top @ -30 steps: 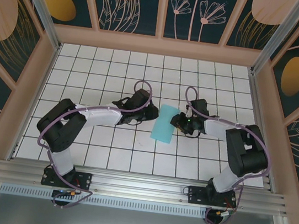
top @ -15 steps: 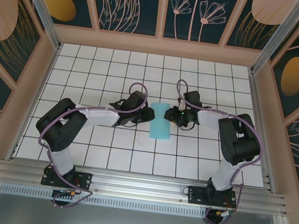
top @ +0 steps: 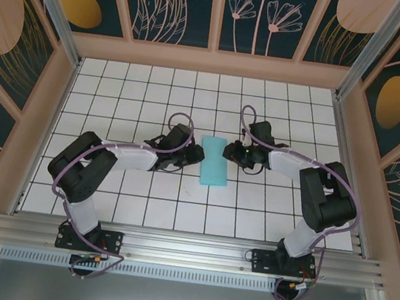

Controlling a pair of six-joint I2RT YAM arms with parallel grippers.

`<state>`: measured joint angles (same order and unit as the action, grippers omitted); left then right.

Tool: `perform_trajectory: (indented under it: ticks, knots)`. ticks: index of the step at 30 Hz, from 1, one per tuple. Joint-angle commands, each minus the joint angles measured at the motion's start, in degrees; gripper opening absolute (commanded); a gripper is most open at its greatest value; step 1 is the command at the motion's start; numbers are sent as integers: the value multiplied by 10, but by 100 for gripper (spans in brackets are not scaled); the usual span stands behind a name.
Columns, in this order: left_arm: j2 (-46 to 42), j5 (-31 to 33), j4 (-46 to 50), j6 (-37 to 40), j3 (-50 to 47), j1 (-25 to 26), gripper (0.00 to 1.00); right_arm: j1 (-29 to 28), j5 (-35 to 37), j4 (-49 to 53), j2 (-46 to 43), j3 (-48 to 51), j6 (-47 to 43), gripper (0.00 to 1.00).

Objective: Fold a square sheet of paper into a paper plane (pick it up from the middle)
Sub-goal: Fold the triangle a second time at the center of the table.

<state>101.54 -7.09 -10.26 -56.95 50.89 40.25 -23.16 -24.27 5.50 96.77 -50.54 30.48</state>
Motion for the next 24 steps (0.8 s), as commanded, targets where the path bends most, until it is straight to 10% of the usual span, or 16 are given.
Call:
perform_trajectory:
  ticks: [1, 24]
  knots:
    - [9, -15, -36, -22, -2, -6, 35, -4, -21, -20, -18, 27, 18, 34]
    - [55, -66, -66, -38, 5, -7, 40, -5, -29, -49, -35, 64, 36, 24]
